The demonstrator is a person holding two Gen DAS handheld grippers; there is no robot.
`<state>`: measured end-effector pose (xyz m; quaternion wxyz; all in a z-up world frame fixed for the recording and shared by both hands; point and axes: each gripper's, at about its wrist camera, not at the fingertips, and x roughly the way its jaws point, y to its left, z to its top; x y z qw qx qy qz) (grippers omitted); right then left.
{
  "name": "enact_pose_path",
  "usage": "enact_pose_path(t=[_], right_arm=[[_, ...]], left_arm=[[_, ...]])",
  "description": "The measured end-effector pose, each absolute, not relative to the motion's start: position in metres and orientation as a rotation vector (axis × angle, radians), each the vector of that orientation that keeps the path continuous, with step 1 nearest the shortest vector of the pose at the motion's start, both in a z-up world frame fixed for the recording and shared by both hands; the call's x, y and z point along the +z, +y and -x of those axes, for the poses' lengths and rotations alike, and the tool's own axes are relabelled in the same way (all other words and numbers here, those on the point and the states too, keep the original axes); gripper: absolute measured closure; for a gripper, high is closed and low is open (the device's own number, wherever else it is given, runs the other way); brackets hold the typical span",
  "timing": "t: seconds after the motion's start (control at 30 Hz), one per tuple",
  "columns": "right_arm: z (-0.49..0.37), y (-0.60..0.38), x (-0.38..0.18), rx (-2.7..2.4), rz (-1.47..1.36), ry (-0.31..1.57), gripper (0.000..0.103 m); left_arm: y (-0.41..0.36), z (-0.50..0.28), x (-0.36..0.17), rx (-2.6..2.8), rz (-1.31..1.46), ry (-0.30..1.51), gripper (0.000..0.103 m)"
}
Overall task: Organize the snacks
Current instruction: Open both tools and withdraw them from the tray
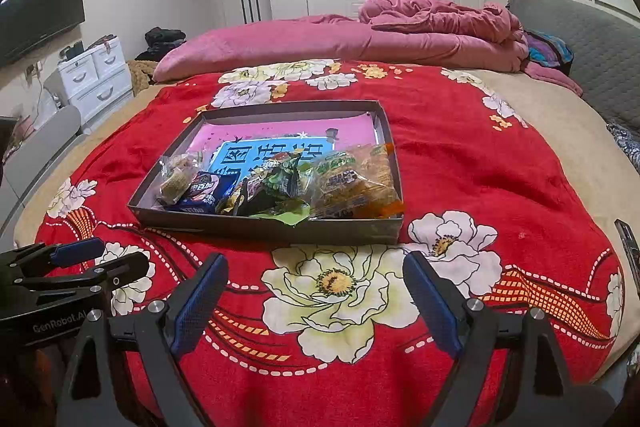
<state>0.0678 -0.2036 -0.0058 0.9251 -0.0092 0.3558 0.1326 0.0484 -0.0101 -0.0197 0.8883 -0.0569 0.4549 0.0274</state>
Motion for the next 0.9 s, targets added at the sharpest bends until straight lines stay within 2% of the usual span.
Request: enact_pose_path(t=[0.6,0.9], right_arm=[[-0.074,-0.214,-0.009,0.236,-0.010,0.733,0.014],[-0.096,-0.241,-0.015,0.153,-0.080,0.757,0.014]], left_arm=[[-0.008,-0.053,-0.023,0.026,0.119,0.942,0.034],[0.024,-0.066,-0.018,0.053,0.202,0.881,0.034]])
